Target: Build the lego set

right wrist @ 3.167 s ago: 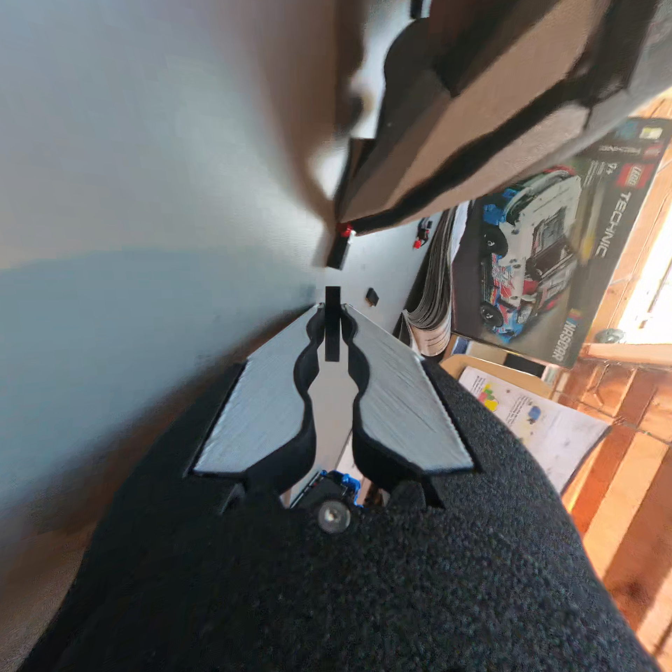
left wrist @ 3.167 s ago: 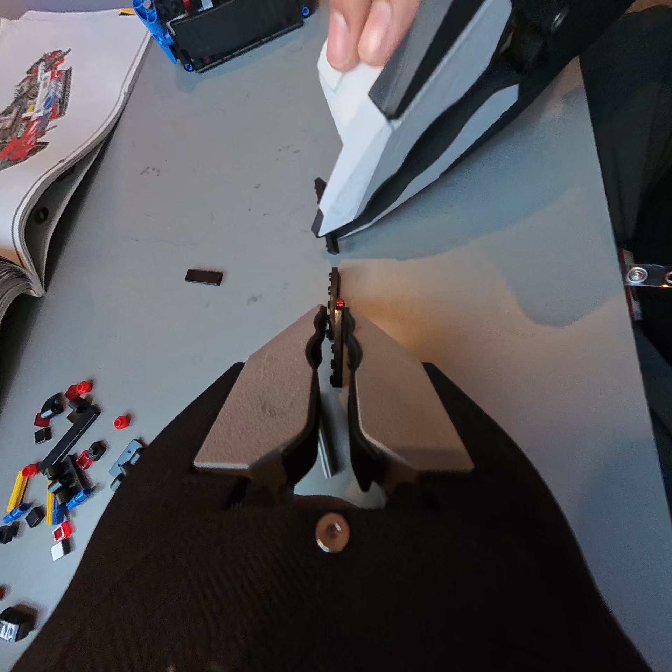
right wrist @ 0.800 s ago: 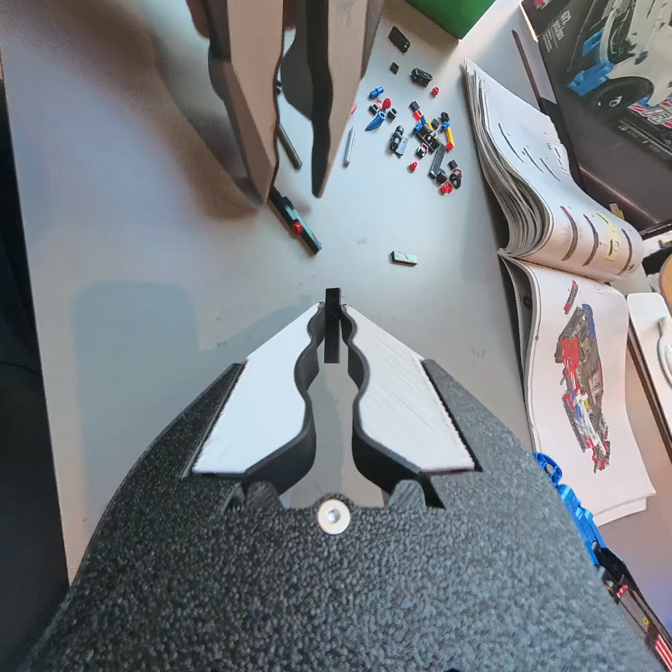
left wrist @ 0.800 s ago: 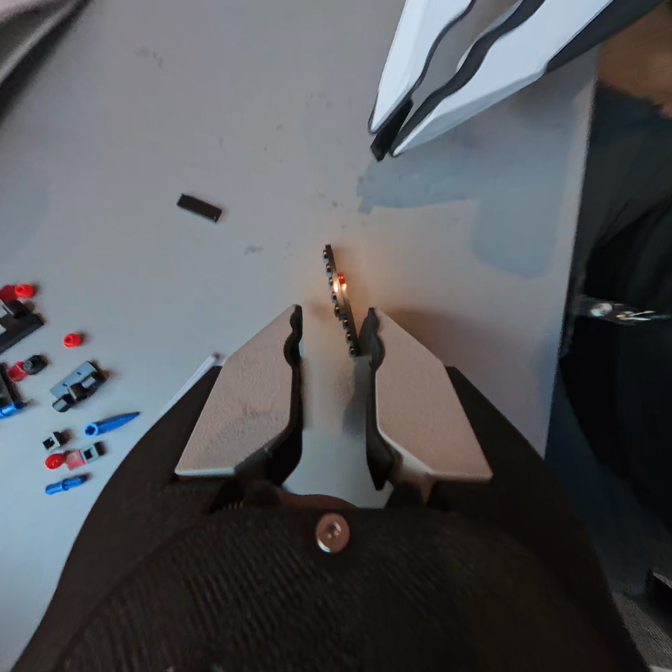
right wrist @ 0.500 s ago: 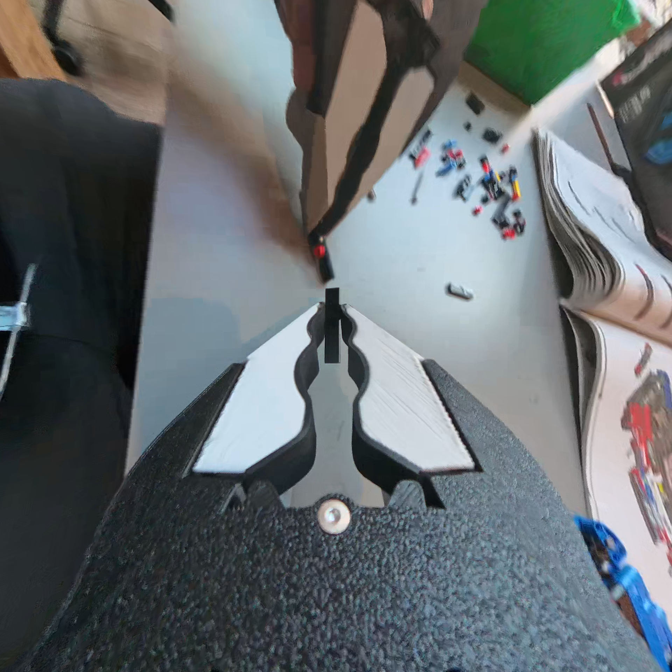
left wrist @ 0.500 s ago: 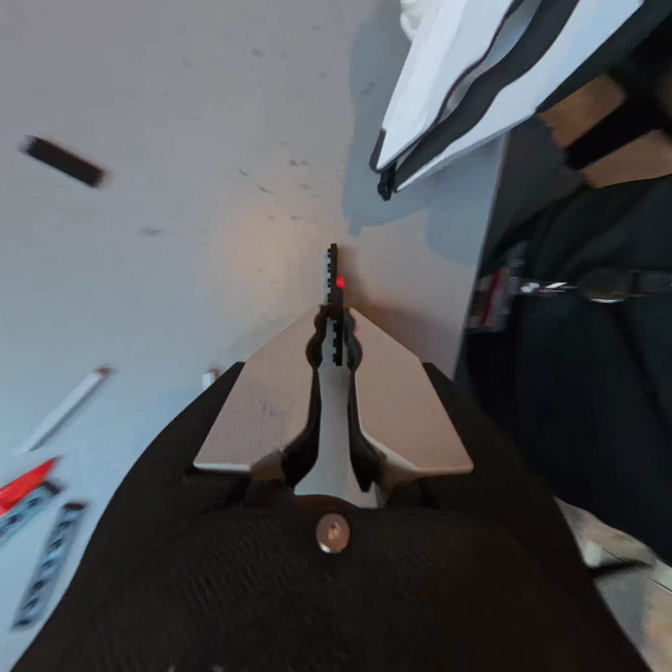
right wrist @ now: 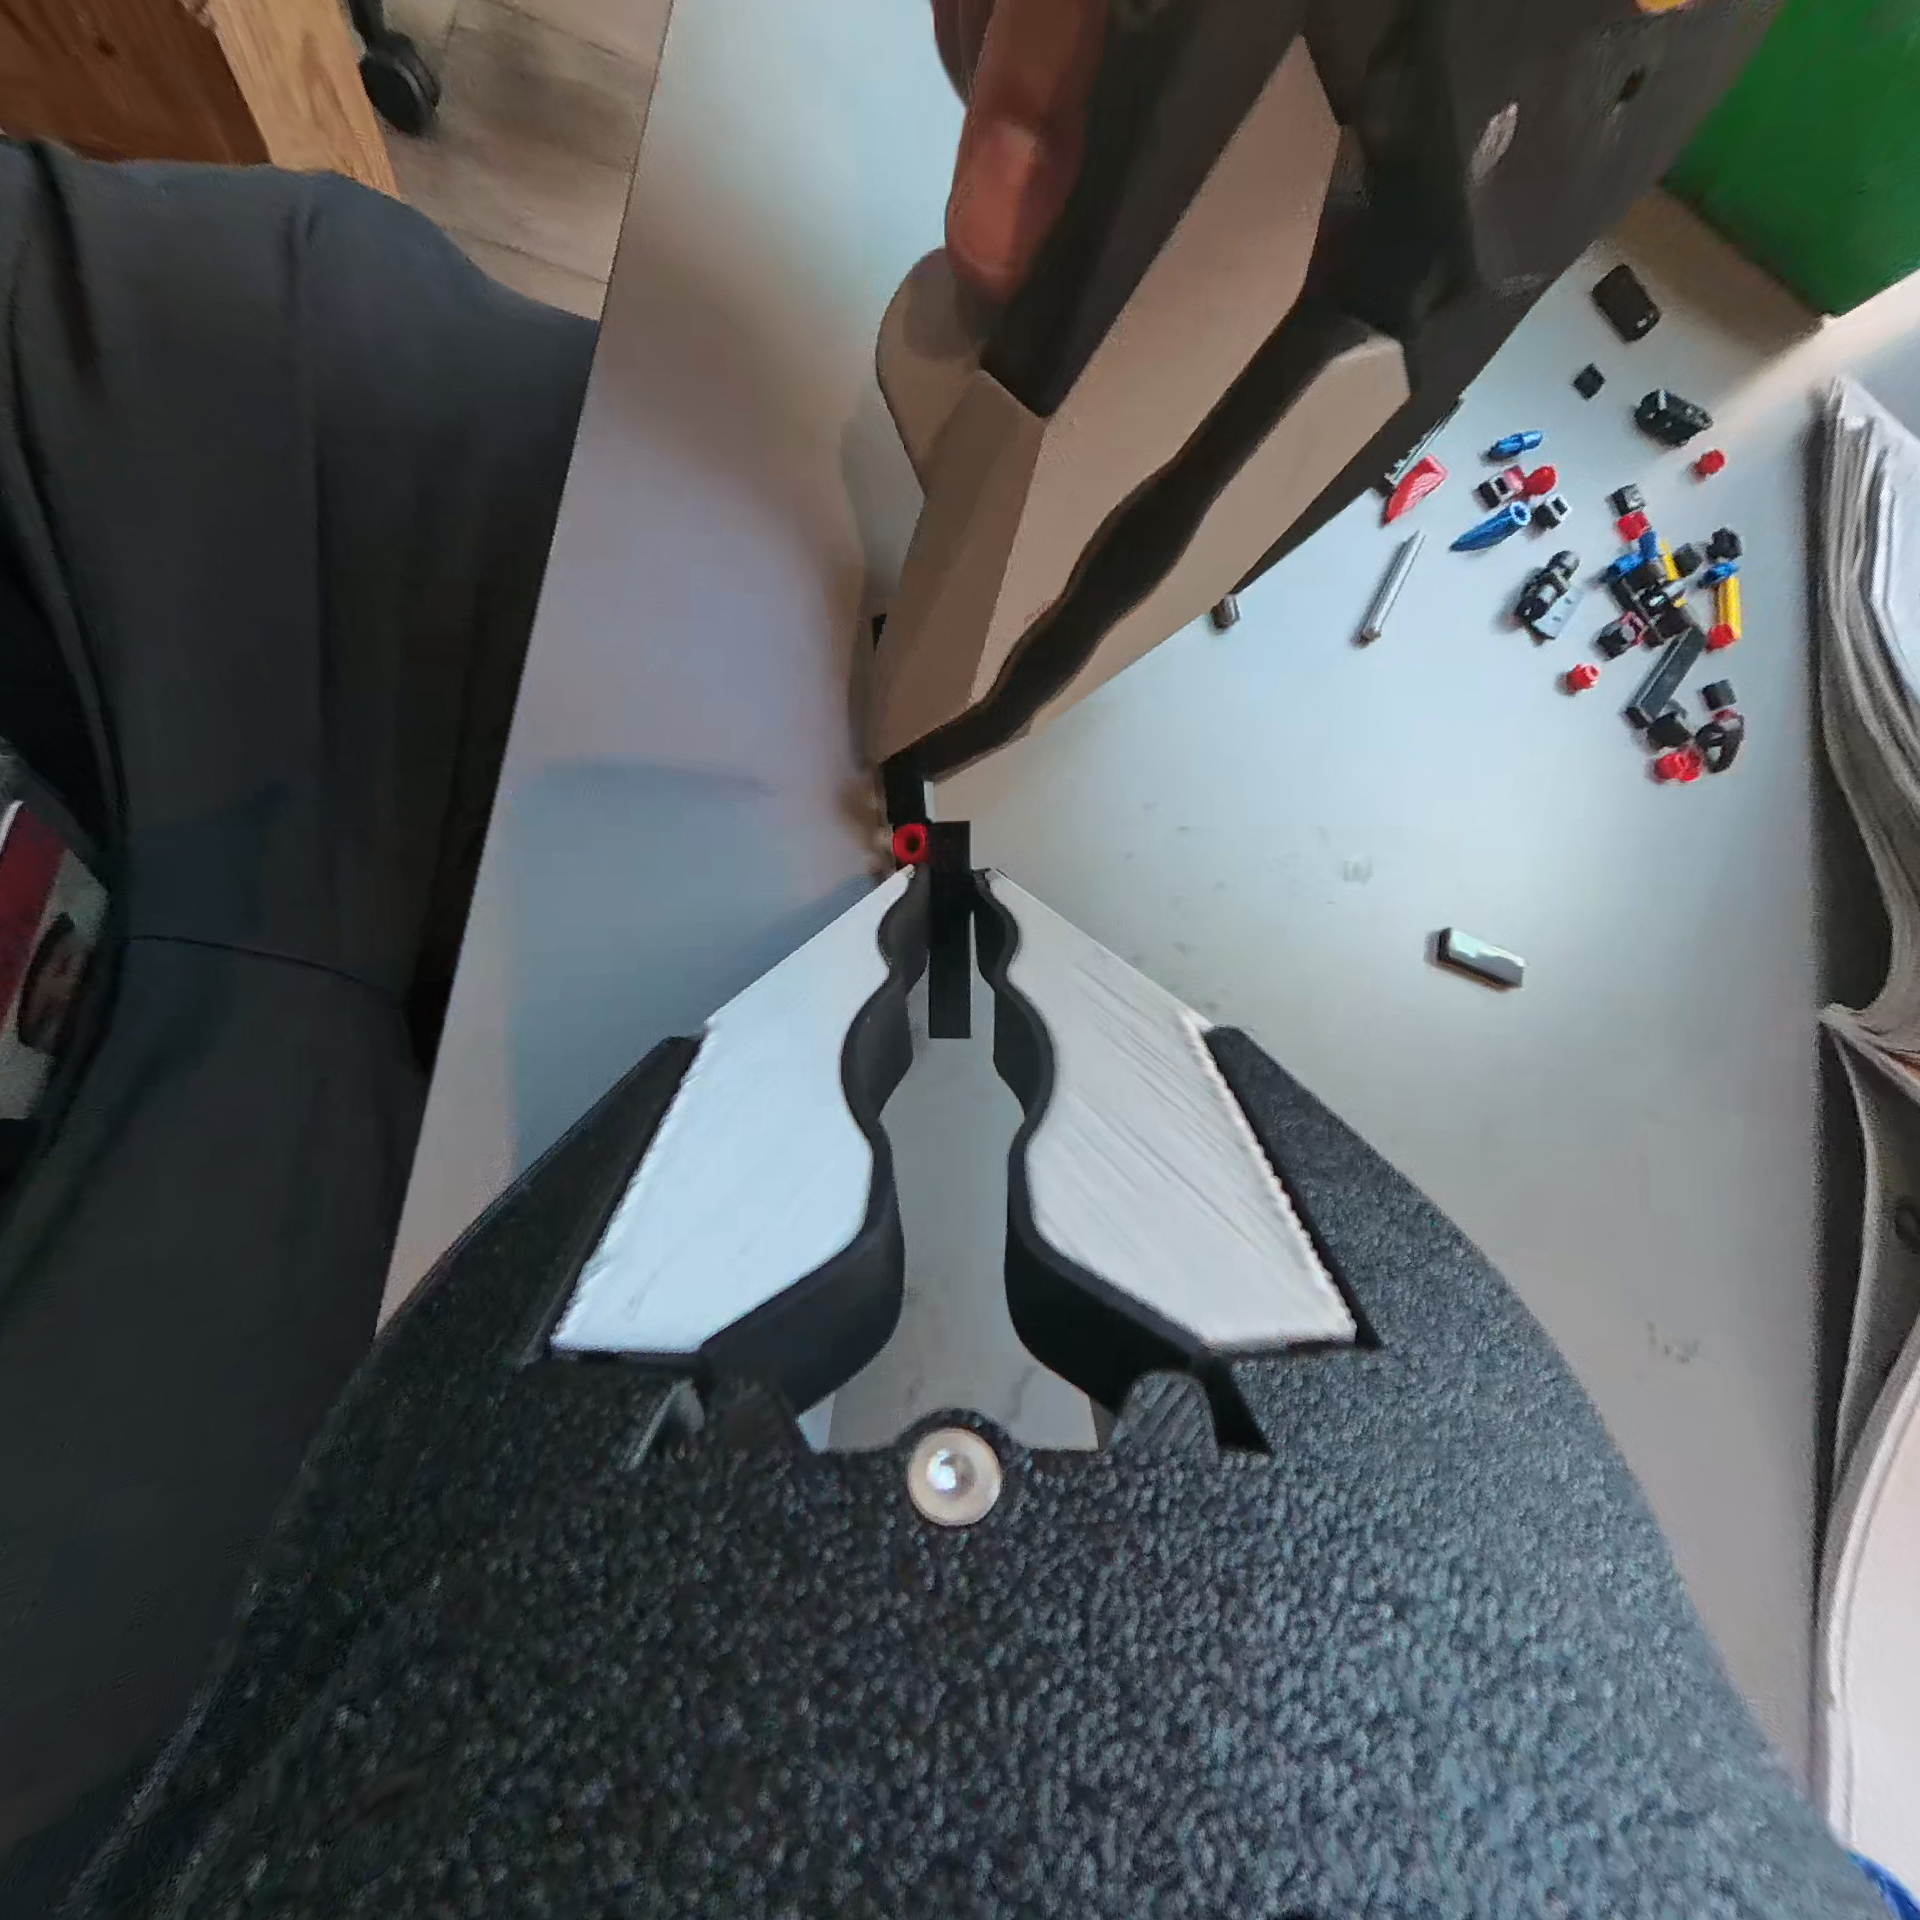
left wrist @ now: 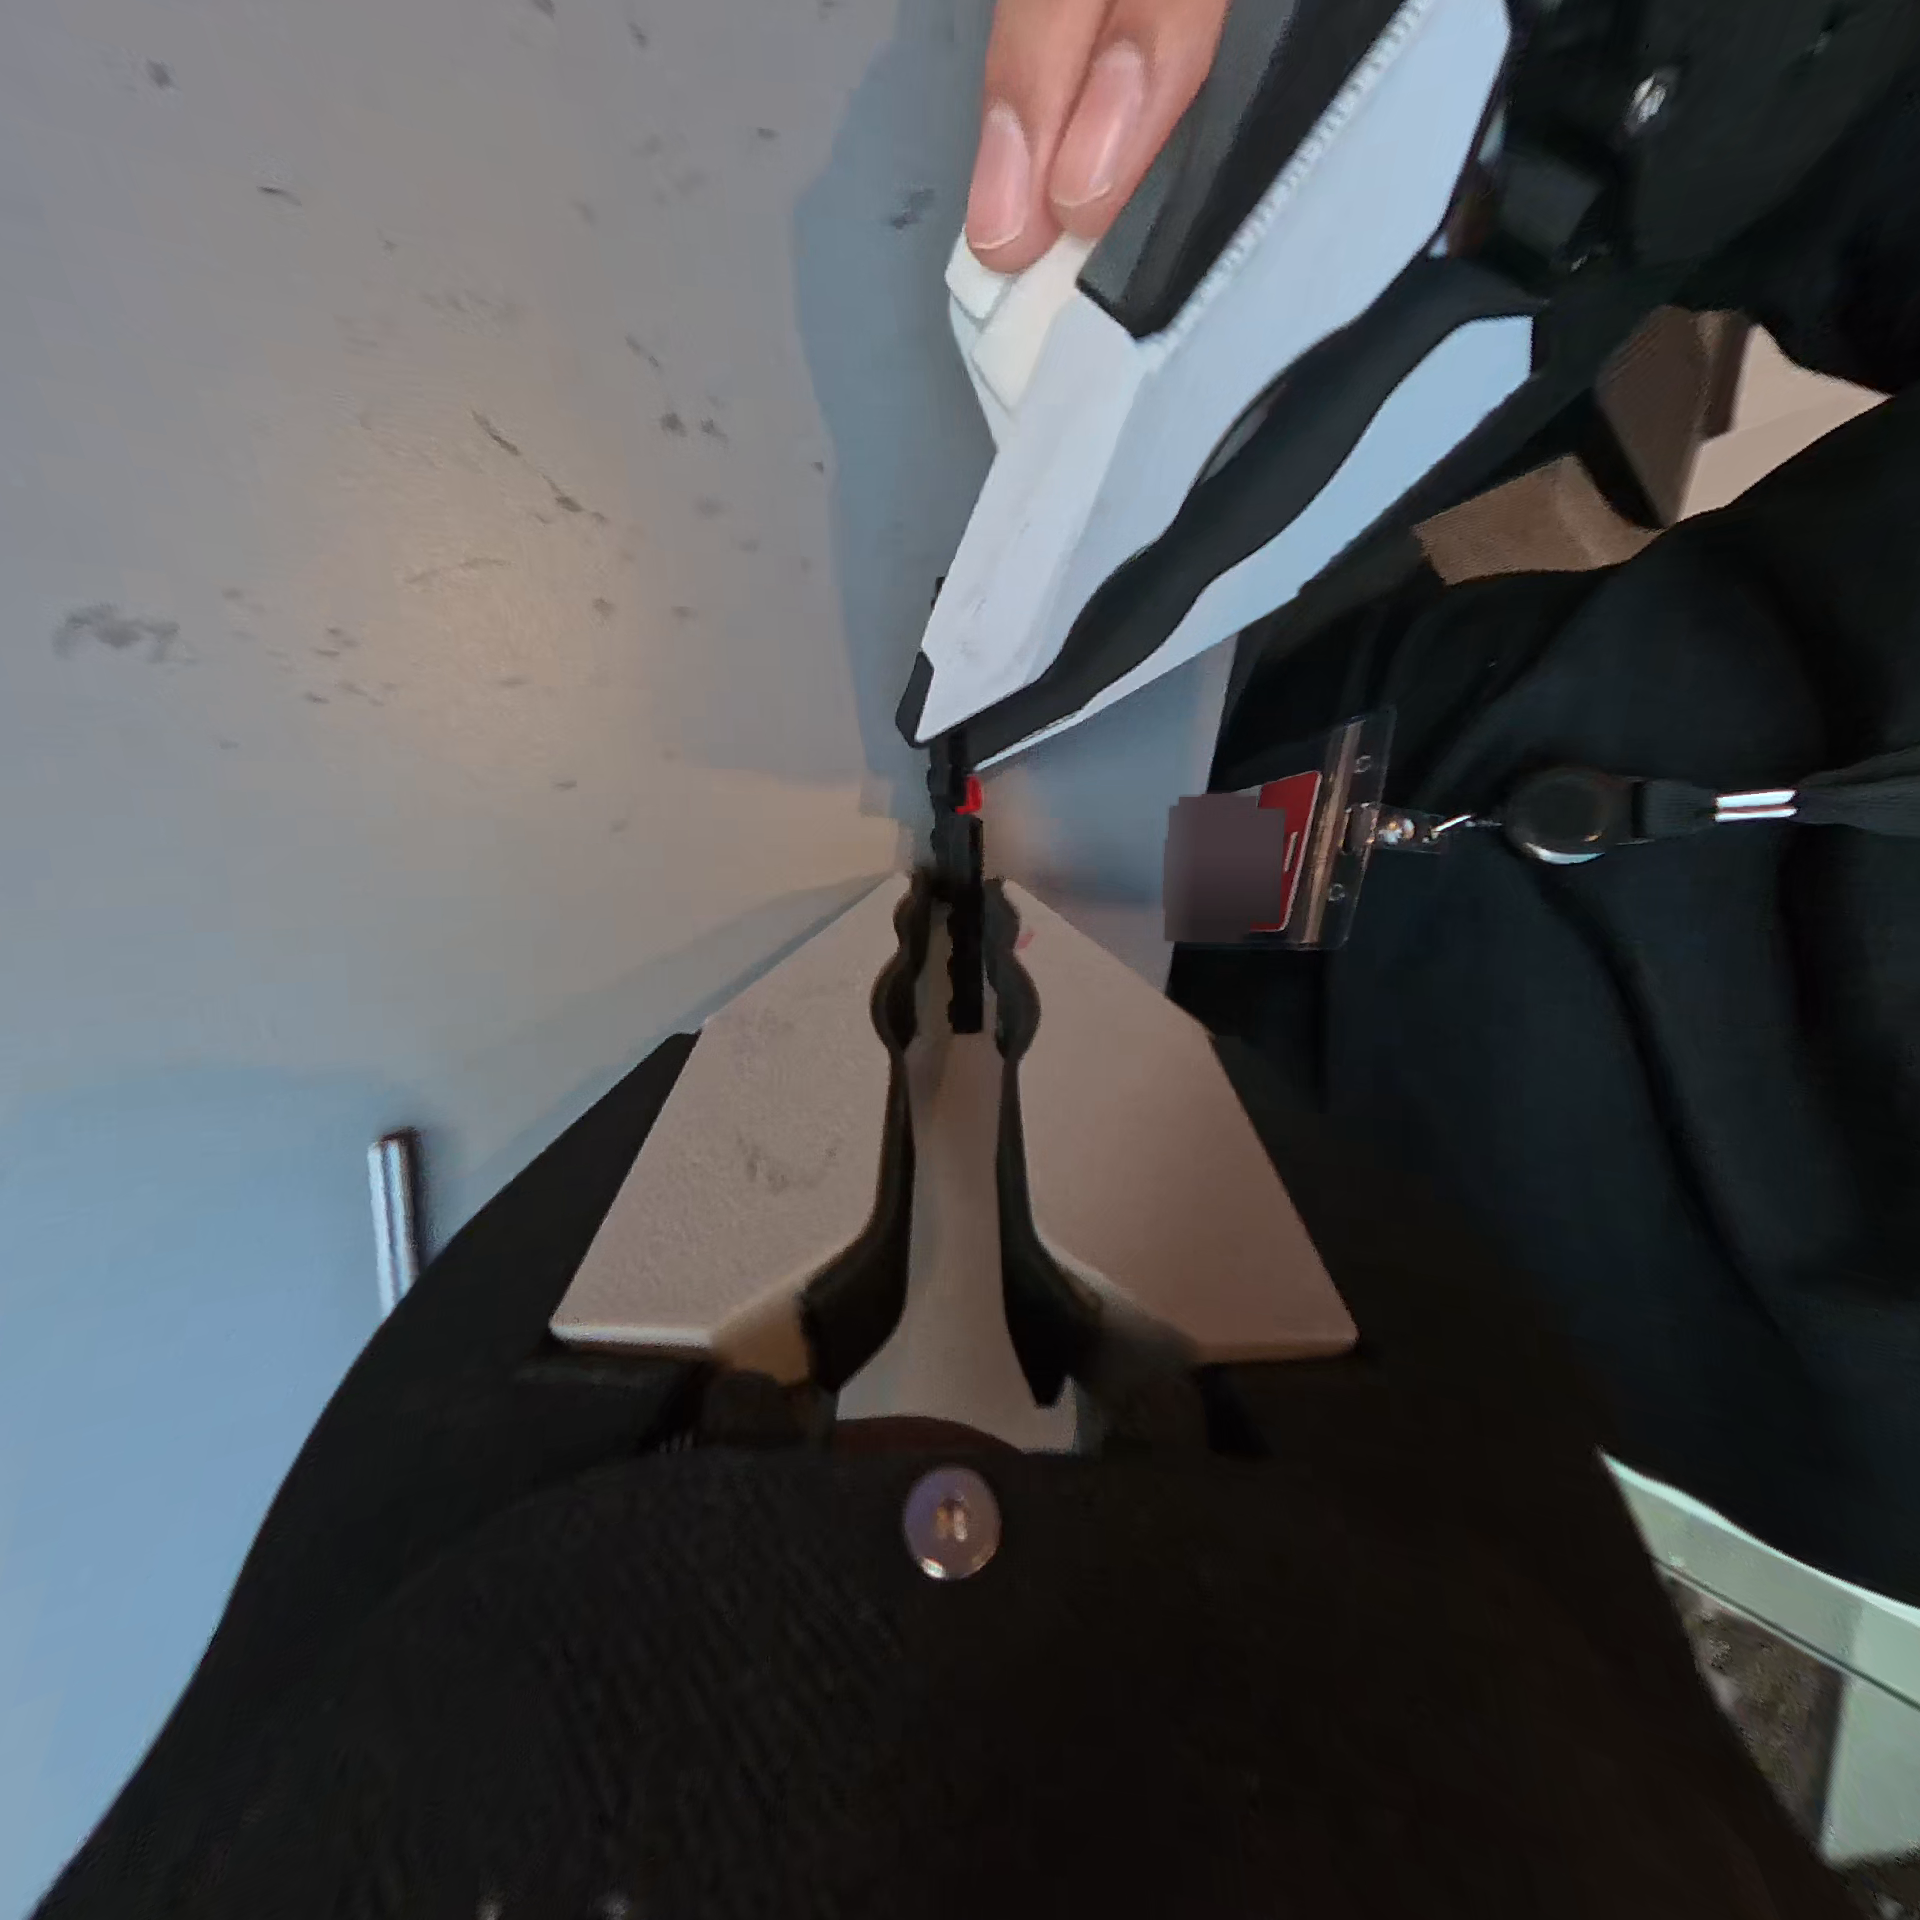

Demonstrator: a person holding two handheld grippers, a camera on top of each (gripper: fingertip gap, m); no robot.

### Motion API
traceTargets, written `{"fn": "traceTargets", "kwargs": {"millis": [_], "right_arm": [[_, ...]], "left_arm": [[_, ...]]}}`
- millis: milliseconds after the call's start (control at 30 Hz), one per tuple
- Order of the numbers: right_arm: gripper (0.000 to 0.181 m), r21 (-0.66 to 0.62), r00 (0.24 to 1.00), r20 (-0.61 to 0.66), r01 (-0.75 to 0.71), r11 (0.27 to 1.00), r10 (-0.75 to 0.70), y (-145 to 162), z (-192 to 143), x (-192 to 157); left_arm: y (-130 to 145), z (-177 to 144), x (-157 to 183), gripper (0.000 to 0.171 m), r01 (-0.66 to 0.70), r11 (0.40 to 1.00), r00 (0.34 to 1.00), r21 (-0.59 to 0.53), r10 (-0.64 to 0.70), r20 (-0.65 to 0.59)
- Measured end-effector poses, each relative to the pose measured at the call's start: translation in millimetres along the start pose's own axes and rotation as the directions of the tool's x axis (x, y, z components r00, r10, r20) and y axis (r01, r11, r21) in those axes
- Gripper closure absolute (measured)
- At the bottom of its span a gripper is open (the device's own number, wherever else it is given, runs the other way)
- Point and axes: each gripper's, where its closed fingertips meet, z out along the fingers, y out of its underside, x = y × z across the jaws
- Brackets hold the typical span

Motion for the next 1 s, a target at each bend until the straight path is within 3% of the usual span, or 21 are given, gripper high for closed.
{"fn": "traceTargets", "kwargs": {"millis": [100, 200, 400, 533, 700, 1000], "right_arm": [[0.174, -0.019, 1.0, 0.003, 0.0, 1.0, 0.0, 1, 2, 4], [0.174, -0.022, 1.0, 0.003, -0.005, 1.0, 0.005, 2, 2, 6], [0.174, 0.032, 0.995, 0.042, -0.097, 0.995, 0.096, 1, -11, 11], [0.174, 0.03, 0.987, 0.06, -0.15, 0.988, 0.148, 3, -21, 16], [0.174, -0.034, 0.981, 0.084, -0.171, 0.985, 0.174, 14, -26, 10], [0.174, -0.066, 0.918, 0.155, -0.358, 0.931, 0.364, 23, -23, 6]], "left_arm": [[0, -8, -10, 0.159, -0.063, 0.998, 0.991, -0.017, 0.064, 0.115], [-6, -23, -23, 0.144, -0.182, 0.983, 0.928, -0.022, 0.179, 0.325], [-8, -6, -21, 0.144, -0.327, 0.944, 0.839, -0.04, 0.309, 0.448], [-17, 2, -14, 0.146, -0.383, 0.924, 0.835, 0.016, 0.338, 0.433], [-22, 8, -13, 0.167, -0.424, 0.905, 0.834, 0.026, 0.38, 0.4], [-34, 15, -11, 0.161, -0.479, 0.871, 0.847, 0.11, 0.426, 0.318]]}}
